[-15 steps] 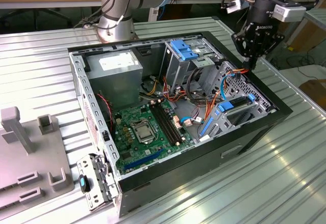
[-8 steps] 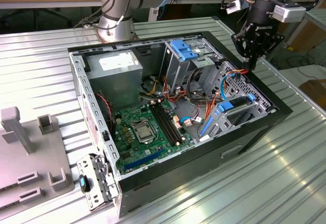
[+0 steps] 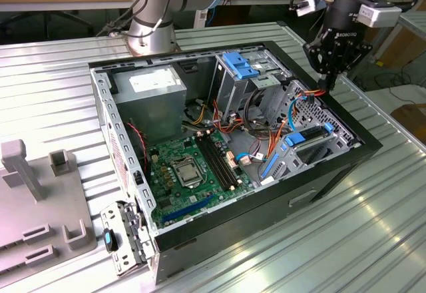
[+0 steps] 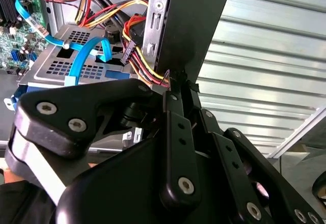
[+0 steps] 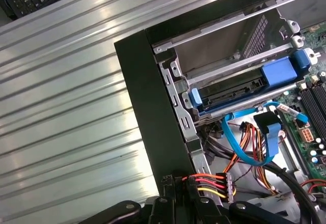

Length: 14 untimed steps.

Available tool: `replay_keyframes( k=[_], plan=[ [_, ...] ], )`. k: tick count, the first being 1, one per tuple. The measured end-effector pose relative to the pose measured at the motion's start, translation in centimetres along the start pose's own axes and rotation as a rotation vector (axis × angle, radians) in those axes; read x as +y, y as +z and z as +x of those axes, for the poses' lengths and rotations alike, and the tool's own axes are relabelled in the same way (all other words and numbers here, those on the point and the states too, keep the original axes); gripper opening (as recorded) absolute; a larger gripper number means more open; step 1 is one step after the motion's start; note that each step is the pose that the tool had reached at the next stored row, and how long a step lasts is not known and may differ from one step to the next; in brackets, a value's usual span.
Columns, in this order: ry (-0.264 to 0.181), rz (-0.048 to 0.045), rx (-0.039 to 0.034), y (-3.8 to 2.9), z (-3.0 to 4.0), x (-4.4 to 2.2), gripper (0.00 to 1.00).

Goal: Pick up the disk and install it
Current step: 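Insert the first disk wire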

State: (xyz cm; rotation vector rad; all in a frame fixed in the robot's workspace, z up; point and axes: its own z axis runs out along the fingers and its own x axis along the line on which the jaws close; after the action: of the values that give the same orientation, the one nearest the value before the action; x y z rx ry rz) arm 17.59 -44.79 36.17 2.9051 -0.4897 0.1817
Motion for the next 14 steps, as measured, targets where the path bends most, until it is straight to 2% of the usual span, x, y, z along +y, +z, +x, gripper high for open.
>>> replay_keyframes(
  k=[2,3,10,12,14],
  plan=[
    [0.000,0.0168,-0.0058,0.01,0.02,0.07,0.22],
    [0.000,0.0223,-0.0077,0.04,0.05,0.16,0.22],
    [-0.002,0.0231,-0.0073,0.08,0.12,0.34,0.22],
    [-0.003,0.0231,-0.0072,0.08,0.12,0.34,0.16],
    [-0.003,0.0231,-0.0071,0.08,0.11,0.34,0.16]
  ],
)
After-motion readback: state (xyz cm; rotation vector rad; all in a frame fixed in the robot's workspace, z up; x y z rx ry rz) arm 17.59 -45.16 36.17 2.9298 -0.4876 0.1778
